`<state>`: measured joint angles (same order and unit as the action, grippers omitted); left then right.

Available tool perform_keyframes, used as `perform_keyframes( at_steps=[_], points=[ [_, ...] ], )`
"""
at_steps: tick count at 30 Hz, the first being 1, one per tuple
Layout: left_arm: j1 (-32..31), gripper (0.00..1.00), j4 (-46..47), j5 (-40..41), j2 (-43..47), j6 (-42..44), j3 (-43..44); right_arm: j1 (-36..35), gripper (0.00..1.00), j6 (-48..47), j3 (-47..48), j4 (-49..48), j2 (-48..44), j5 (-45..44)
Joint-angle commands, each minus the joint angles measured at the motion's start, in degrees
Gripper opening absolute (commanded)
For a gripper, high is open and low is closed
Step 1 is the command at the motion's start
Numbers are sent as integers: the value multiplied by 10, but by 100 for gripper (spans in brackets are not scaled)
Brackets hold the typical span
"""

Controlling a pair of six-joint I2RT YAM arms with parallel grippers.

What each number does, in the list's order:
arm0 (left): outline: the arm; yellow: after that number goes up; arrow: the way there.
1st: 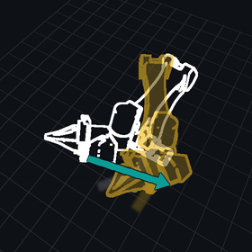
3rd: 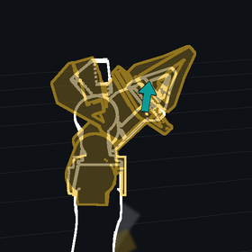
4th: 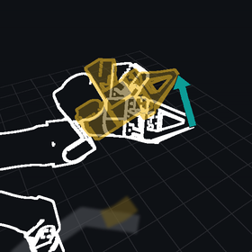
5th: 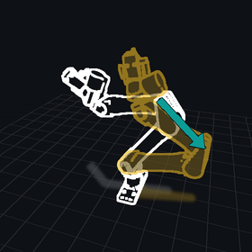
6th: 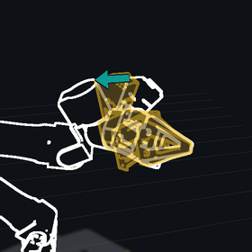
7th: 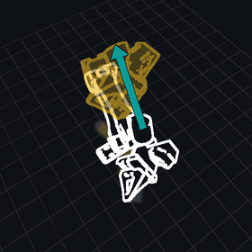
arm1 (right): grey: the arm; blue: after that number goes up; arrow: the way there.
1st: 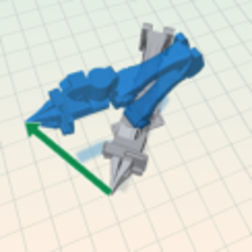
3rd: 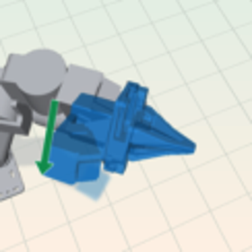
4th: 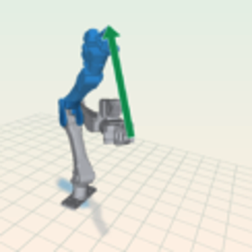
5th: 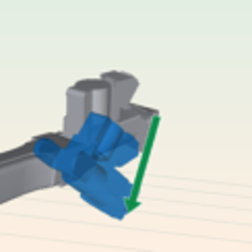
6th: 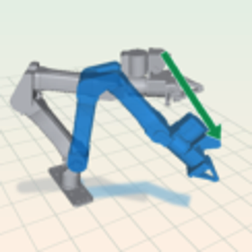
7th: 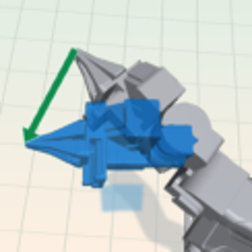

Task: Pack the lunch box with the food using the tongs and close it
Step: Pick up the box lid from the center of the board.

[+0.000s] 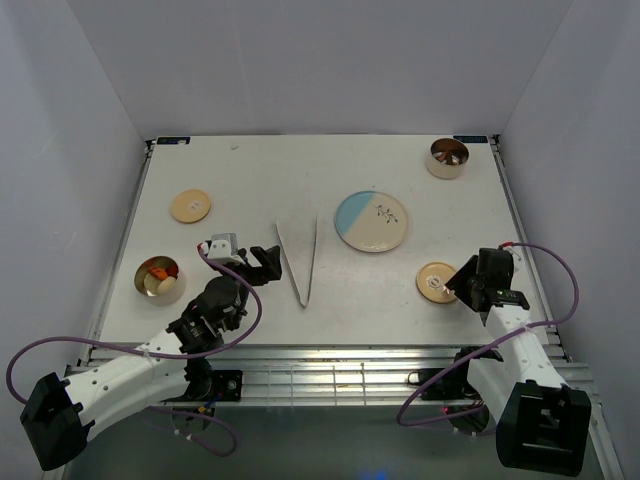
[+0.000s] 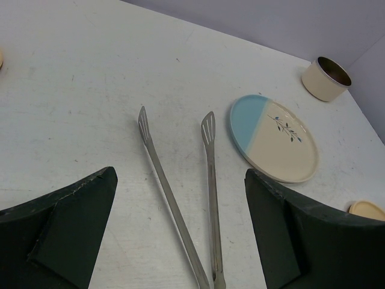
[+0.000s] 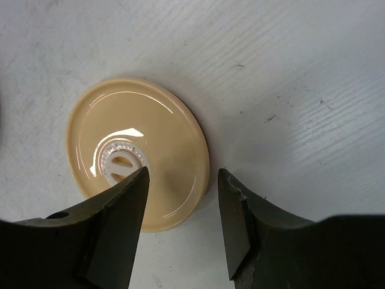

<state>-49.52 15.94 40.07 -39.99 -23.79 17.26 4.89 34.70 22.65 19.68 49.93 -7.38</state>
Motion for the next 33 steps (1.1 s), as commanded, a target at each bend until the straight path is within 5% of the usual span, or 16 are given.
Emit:
perform_keyframes(
  at_steps=[1,18,24,28,33],
  points=[
    [-2,98,10,9,2,4,1,5,55,-3,-14,-14,-1,-7],
    [-2,98,10,11,3,5,0,6,44,17,-55,-76,17,10],
    [-2,98,10,11,7,4,-1,6,29,24,-74,-101,17,9],
    [-2,98,10,10,4,4,-1,6,8,24,-72,-101,11,5],
    [-2,98,9,5,6,3,0,6,8,11,-55,-101,-1,2]
  ],
)
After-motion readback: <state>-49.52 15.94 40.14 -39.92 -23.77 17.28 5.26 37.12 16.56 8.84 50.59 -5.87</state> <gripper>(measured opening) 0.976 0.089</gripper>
